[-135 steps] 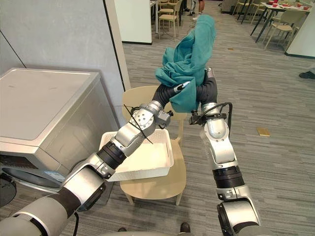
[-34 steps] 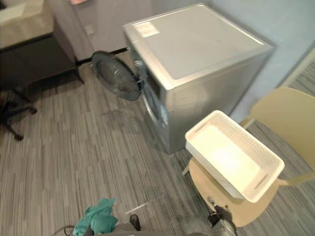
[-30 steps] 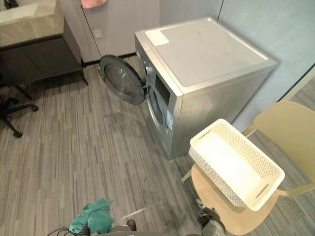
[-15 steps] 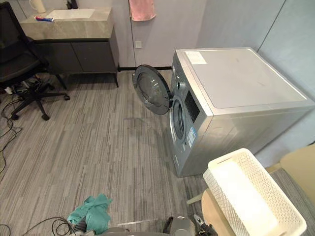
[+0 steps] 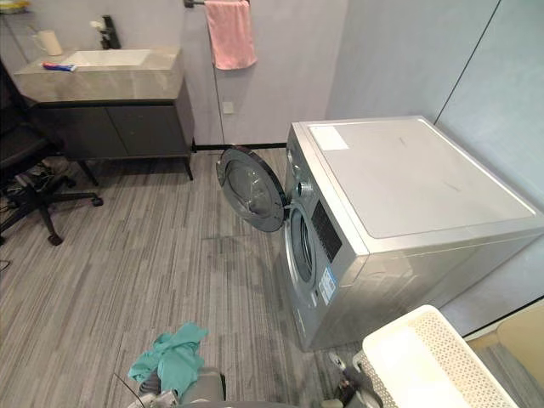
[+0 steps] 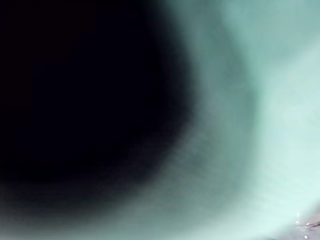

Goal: Pick up the laundry basket with both hands and put the clothes into the washing machine.

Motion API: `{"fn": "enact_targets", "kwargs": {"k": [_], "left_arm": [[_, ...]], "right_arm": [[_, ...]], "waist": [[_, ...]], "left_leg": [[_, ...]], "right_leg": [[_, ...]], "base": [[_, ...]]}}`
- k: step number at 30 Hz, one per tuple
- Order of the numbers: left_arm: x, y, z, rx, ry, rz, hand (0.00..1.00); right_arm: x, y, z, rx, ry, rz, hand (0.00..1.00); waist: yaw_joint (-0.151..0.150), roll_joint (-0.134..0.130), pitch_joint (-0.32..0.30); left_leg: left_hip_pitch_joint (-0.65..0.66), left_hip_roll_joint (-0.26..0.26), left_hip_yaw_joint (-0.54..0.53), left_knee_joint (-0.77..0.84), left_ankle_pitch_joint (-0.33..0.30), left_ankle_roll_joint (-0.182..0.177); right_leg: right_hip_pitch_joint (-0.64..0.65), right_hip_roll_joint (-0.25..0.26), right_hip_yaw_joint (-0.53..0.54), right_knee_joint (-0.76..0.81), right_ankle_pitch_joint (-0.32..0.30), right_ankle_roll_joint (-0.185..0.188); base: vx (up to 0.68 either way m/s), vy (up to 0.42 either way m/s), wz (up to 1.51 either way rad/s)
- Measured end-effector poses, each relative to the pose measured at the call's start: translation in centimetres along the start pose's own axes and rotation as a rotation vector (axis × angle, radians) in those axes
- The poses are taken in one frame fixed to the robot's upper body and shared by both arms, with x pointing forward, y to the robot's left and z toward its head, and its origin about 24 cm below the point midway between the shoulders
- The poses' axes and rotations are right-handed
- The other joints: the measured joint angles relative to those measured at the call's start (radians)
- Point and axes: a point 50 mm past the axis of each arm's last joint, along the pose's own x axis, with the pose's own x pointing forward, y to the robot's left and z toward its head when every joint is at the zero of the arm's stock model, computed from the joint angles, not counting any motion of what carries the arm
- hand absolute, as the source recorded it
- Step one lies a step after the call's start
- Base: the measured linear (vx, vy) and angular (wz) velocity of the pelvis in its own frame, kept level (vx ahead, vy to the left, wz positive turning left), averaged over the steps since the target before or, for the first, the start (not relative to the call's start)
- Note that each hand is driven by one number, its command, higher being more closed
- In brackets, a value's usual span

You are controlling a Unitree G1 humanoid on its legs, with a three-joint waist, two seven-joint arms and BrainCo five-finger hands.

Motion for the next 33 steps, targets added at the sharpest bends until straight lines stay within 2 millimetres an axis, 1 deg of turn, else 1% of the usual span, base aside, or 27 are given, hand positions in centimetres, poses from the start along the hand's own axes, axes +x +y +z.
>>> {"fn": "enact_targets", "kwargs": {"k": [1,2,3,4,5,6,7,8,10,12,14,15,17,18,19,20,21,22,23,25,26,27,28,29,30,32,33], "left_arm": [[0.0,0.2,-0.1,-0.003,0.006,0.009,1.0],[0.0,0.5,-0.4,-0.027,0.02,0.024,1.0],[-0.3,1.2,-1.4,-0.056,0.054,0.055,1.0],[-0.5,1.6,-2.6,-0.067,0.11,0.075,1.0],[-0.6,2.1,-3.1,-0.06,0.136,0.09,1.0],[-0.3,2.6,-2.6,-0.046,0.139,0.105,1.0],[-0.4,2.9,-2.7,-0.042,0.141,0.113,1.0],[-0.4,3.0,-2.8,-0.037,0.151,0.116,1.0],[-0.4,3.2,-2.9,-0.012,0.156,0.115,1.0],[-0.3,3.2,-2.7,0.017,0.151,0.107,1.0],[-0.1,3.3,-2.2,0.054,0.139,0.092,1.0],[-0.2,3.4,-2.3,0.077,0.144,0.089,1.0],[-0.1,3.5,-2.1,0.089,0.137,0.091,1.0],[0.1,3.3,-1.6,0.089,0.125,0.087,1.0],[0.3,2.9,-1.1,0.089,0.112,0.077,1.0],[0.5,2.2,-0.7,0.091,0.099,0.059,1.0],[0.6,1.8,-0.6,0.088,0.095,0.051,1.0],[0.7,0.6,-0.3,0.07,0.088,0.025,1.0],[0.8,-0.4,0.0,0.058,0.077,0.0,1.0],[0.4,-2.4,-0.3,0.043,0.065,-0.051,1.0],[0.4,-2.9,-0.4,0.04,0.066,-0.072,1.0],[0.3,-3.1,0.0,0.028,0.047,-0.081,1.0],[0.3,-3.2,0.1,0.022,0.039,-0.084,1.0],[0.2,-3.2,0.2,0.012,0.026,-0.081,1.0],[0.0,-3.2,0.2,0.004,0.017,-0.084,1.0],[0.0,-3.3,0.1,0.012,0.013,-0.09,1.0],[0.0,-2.9,0.2,0.016,0.013,-0.082,1.0]], "right_arm": [[0.0,0.1,0.1,0.005,-0.005,0.003,0.0],[0.0,0.2,-0.1,0.01,-0.004,0.006,0.0],[-0.1,-0.2,-0.2,0.003,-0.005,-0.003,0.0],[-0.2,-0.7,-1.0,-0.006,0.027,-0.02,0.0],[-0.2,-1.0,-1.8,-0.009,0.062,-0.028,0.0],[-0.4,-1.1,-3.0,-0.019,0.114,-0.037,0.0],[-0.6,-1.5,-3.4,-0.026,0.127,-0.048,0.0],[-0.6,-2.2,-3.6,-0.008,0.131,-0.07,0.0],[-0.9,-3.6,-4.1,0.043,0.148,-0.118,0.0],[-1.0,-4.6,-4.2,0.063,0.156,-0.142,0.0],[-1.1,-5.2,-4.3,0.083,0.155,-0.155,0.0],[-1.3,-5.8,-4.6,0.082,0.162,-0.169,0.0],[-1.4,-6.1,-4.5,0.099,0.153,-0.177,0.0],[-1.3,-5.9,-4.0,0.101,0.132,-0.171,0.0],[-1.2,-5.6,-3.8,0.11,0.122,-0.165,0.0],[-1.3,-5.6,-4.1,0.127,0.13,-0.172,0.0],[-1.3,-5.5,-4.3,0.128,0.138,-0.172,0.0],[-1.3,-5.6,-4.2,0.152,0.129,-0.175,0.0],[-1.3,-5.8,-3.8,0.153,0.113,-0.181,0.0],[-1.2,-6.1,-2.9,0.136,0.084,-0.185,0.0],[-1.2,-6.2,-2.7,0.132,0.075,-0.186,0.0],[-1.2,-6.2,-2.7,0.124,0.077,-0.189,0.0],[-1.3,-6.3,-2.8,0.119,0.075,-0.19,0.0],[-1.3,-6.4,-2.8,0.109,0.073,-0.19,0.0],[-1.4,-6.7,-2.8,0.08,0.083,-0.196,0.0],[-1.4,-6.9,-2.8,0.039,0.09,-0.202,0.0],[-1.4,-6.8,-2.9,0.021,0.097,-0.199,0.0]], "waist": [[0.004,0.002,0.0],[0.009,0.008,-0.004],[0.012,0.022,-0.011],[0.007,0.033,-0.015],[0.004,0.02,-0.014],[-0.01,-0.052,-0.02],[-0.014,-0.049,-0.016],[-0.014,-0.057,-0.021],[-0.02,-0.066,-0.022],[-0.024,-0.063,-0.02],[-0.044,-0.064,-0.017],[-0.048,-0.06,-0.014],[-0.046,-0.056,-0.014],[-0.047,-0.053,-0.01],[-0.046,-0.053,-0.009],[-0.041,-0.064,-0.009],[-0.041,-0.077,-0.012],[-0.058,-0.068,-0.006],[-0.063,-0.04,-0.003],[-0.061,-0.002,-0.015],[-0.065,0.022,-0.025],[-0.07,0.027,-0.022],[-0.069,0.033,-0.022],[-0.066,0.041,-0.026],[-0.051,0.048,-0.031],[-0.039,0.047,-0.04],[-0.041,0.043,-0.037]], "left_leg": [[0.0,0.0,-0.013,-0.11,0.003,-0.003],[0.019,-0.002,-0.038,-0.307,0.021,-0.005],[0.036,0.0,-0.094,-0.523,0.05,0.003],[0.037,-0.026,-0.115,-0.518,0.194,-0.079],[0.036,-0.053,-0.118,-0.495,0.213,-0.099],[0.03,-0.096,-0.1,-0.447,0.166,-0.081],[0.029,-0.111,-0.095,-0.435,0.154,-0.076],[0.046,-0.133,-0.086,-0.418,0.135,-0.049],[0.126,-0.169,-0.057,-0.435,0.102,-0.004],[0.18,-0.19,-0.033,-0.46,0.086,0.023],[0.245,-0.2,0.004,-0.511,0.071,0.045],[0.293,-0.2,0.036,-0.547,0.065,0.041],[0.342,-0.174,0.102,-0.597,0.061,0.039],[0.352,-0.144,0.145,-0.614,0.056,0.031],[0.362,-0.124,0.181,-0.629,0.054,0.028],[0.379,-0.119,0.229,-0.659,0.053,0.027],[0.394,-0.127,0.252,-0.674,0.053,0.027],[0.434,-0.115,0.266,-0.693,0.051,0.017],[0.462,-0.101,0.279,-0.703,0.05,0.01],[0.477,-0.051,0.299,-0.659,0.024,-0.032],[0.44,0.001,0.29,-0.51,-0.004,-0.065],[0.375,0.059,0.249,-0.289,0.003,-0.061],[0.341,0.085,0.219,-0.181,0.027,-0.047],[0.297,0.112,0.17,-0.042,0.09,-0.029],[0.246,0.123,0.109,0.093,0.206,-0.03],[0.169,0.114,0.062,0.258,0.206,-0.023],[0.143,0.097,0.076,0.281,0.163,-0.017]], "right_leg": [[0.008,-0.014,0.017,-0.007,0.001,0.003],[0.018,-0.03,0.038,-0.024,-0.001,0.012],[0.036,-0.043,0.063,-0.044,-0.028,0.056],[0.058,-0.066,0.092,-0.04,-0.052,0.093],[0.067,-0.087,0.112,-0.037,-0.053,0.091],[0.059,-0.134,0.17,0.002,-0.019,0.058],[0.046,-0.143,0.188,0.034,0.011,0.062],[0.018,-0.158,0.223,0.119,0.07,0.09],[-0.056,-0.197,0.276,0.336,0.196,0.107],[-0.138,-0.217,0.285,0.516,0.25,0.081],[-0.284,-0.213,0.229,0.67,0.228,0.058],[-0.339,-0.217,0.169,0.717,0.221,0.021],[-0.404,-0.218,0.097,0.722,0.141,0.019],[-0.447,-0.206,0.006,0.667,0.055,0.039],[-0.461,-0.196,-0.087,0.58,0.025,0.055],[-0.441,-0.203,-0.233,0.404,0.034,0.059],[-0.424,-0.21,-0.298,0.3,0.051,0.058],[-0.386,-0.191,-0.332,0.266,0.075,-0.011],[-0.371,-0.161,-0.328,0.24,0.072,-0.01],[-0.351,-0.095,-0.287,0.212,0.054,-0.028],[-0.325,-0.059,-0.279,0.199,0.035,-0.036],[-0.277,-0.022,-0.272,0.172,0.026,-0.038],[-0.249,-0.001,-0.261,0.161,0.023,-0.039],[-0.22,0.024,-0.242,0.157,0.014,-0.05],[-0.194,0.047,-0.2,0.156,0.002,-0.059],[-0.178,0.061,-0.126,0.14,0.0,-0.064],[-0.155,0.061,-0.074,0.112,0.021,-0.067]], "base": [[0.28,0.259,-0.58],[0.35,0.385,-0.71],[0.45,0.544,-0.68],[0.46,0.55,-0.47],[0.48,0.503,-0.04],[0.31,0.287,0.18],[0.38,0.381,0.24],[0.37,0.392,0.12],[0.38,0.347,0.07],[0.22,0.195,-0.08],[0.16,0.159,-0.46],[0.15,0.106,-0.9],[0.14,0.027,-1.12],[0.1,-0.081,-1.13],[0.13,-0.146,-1.3],[0.09,-0.107,-1.0],[0.16,-0.167,-0.77],[0.23,-0.148,-0.37],[0.34,-0.17,-0.44],[0.33,-0.128,-0.57],[0.31,-0.161,-0.51],[0.28,-0.152,-0.44],[0.26,-0.116,-0.48],[0.3,-0.052,-0.75],[0.4,0.003,-1.17],[0.37,0.085,-1.26],[0.39,0.164,-1.16]]}}
